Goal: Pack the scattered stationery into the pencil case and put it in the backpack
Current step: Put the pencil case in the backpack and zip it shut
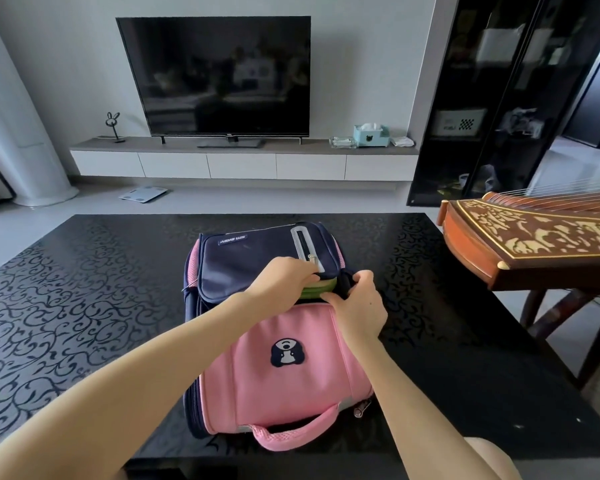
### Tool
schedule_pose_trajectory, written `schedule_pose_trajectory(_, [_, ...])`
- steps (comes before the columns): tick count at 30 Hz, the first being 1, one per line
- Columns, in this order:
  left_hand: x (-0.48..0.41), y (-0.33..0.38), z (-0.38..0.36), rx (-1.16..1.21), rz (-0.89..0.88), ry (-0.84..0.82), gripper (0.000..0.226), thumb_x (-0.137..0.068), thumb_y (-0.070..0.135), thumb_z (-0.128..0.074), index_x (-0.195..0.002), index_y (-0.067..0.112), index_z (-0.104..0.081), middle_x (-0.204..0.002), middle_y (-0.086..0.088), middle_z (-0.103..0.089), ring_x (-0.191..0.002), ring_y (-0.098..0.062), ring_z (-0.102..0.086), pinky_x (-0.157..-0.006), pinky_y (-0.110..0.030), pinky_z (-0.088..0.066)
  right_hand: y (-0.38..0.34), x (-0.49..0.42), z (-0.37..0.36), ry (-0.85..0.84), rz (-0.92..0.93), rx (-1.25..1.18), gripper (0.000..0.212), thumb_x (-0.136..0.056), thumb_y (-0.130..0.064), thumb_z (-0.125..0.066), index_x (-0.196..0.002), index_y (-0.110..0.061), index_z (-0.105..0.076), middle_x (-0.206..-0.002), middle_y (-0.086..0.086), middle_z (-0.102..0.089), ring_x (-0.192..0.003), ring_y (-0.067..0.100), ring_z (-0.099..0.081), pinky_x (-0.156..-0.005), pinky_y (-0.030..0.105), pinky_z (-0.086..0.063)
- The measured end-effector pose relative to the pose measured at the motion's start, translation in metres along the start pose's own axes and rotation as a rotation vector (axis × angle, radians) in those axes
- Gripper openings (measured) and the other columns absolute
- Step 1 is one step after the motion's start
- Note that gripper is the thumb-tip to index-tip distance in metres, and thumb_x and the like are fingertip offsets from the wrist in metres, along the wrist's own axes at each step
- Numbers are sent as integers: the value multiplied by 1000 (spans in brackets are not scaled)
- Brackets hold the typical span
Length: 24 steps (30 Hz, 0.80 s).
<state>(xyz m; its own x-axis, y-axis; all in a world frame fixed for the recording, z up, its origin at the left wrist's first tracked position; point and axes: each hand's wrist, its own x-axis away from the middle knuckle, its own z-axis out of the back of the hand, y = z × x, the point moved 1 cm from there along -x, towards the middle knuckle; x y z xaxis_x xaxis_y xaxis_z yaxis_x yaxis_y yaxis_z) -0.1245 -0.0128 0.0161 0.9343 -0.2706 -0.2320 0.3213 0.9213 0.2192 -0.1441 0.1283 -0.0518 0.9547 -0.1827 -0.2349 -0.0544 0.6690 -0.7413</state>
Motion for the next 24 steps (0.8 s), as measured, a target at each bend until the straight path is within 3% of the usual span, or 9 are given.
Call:
schedule_pose_trajectory(2, [1, -2, -4, 15, -9, -2, 25, -95, 18, -45, -85, 2, -59, -84, -14, -67, -78, -35, -56, -70, -39, -42, 2, -7, -5, -57, -20, 38, 46, -72, -38, -74, -95, -18, -39, -94, 1, -64, -85, 25, -61, -62, 31, -39])
schedule_pose_trajectory(5, [1, 1, -4, 41, -12, 25, 24, -94, 16, -44, -81, 0, -57, -86, -16, -67, -78, -34, -55, -73, -41, -43, 0, -20, -2, -126, 21, 129, 40, -73, -42, -72, -100, -17, -55, -98, 1, -66, -91, 25, -62, -66, 30, -37])
schedule_pose_trajectory(8, [-2, 1, -2, 25, -8, 34, 26, -95, 18, -44, -77, 3, -55, -83, -15, -66, -72, -29, -50, -67, -35, -36, -2, -28, 4, -112, 44, 168, 39, -71, -50, -70, -89, -17, -60, -87, 0, -67, -86, 26, -64, -63, 29, -37])
schedule_pose_trajectory(12, [0, -8, 1, 147, -20, -9, 22, -93, 22, -52, -103, 11, -68, -103, -6, -71, -95, -25, -62, -78, -27, -42, -3, -25, 11, -196, -23, 111, 38, -72, -50, -69, -87, -17, -59, -80, -4, -59, -84, 23, -61, -65, 28, -37])
schedule_pose_trajectory(15, [18, -16, 9, 304, 28, 62, 24, -94, 20, -50, -111, 17, -66, -114, 1, -69, -109, -15, -60, -89, -21, -41, 3, -17, 22, -243, 31, 117, 30, -81, -37, -64, -105, -20, -60, -101, 0, -65, -96, 23, -60, -73, 29, -41])
schedule_pose_trajectory(17, [35, -37, 16, 333, 179, 229, 27, -95, 15, -46, -116, 17, -63, -122, 2, -64, -119, -13, -53, -94, -18, -35, 6, -3, 30, -132, 172, 141, 37, -81, -26, -64, -117, -20, -58, -110, 4, -63, -99, 25, -58, -78, 33, -45])
schedule_pose_trajectory(19, [52, -67, 18, 259, 382, 327, 34, -94, 7, -40, -123, 16, -58, -131, 0, -58, -122, -19, -50, -96, -23, -34, 1, 14, 32, 2, 438, 165, 46, -78, -23, -65, -123, -18, -55, -113, 5, -62, -102, 28, -57, -84, 39, -47])
schedule_pose_trajectory(21, [65, -91, 15, 171, 522, 267, 48, -89, -4, -35, -131, 13, -49, -139, -6, -49, -125, -26, -45, -100, -30, -34, -12, 31, 23, 27, 698, 234, 52, -78, -31, -64, -128, -21, -52, -120, 5, -58, -112, 28, -53, -96, 43, -42])
schedule_pose_trajectory(24, [69, -104, 11, 180, 548, 225, 56, -83, -10, -33, -135, 7, -43, -140, -14, -45, -126, -32, -40, -102, -34, -32, -37, 46, -6, -30, 881, 350, 52, -83, -40, -54, -133, -26, -49, -134, 11, -53, -125, 32, -46, -108, 53, -31])
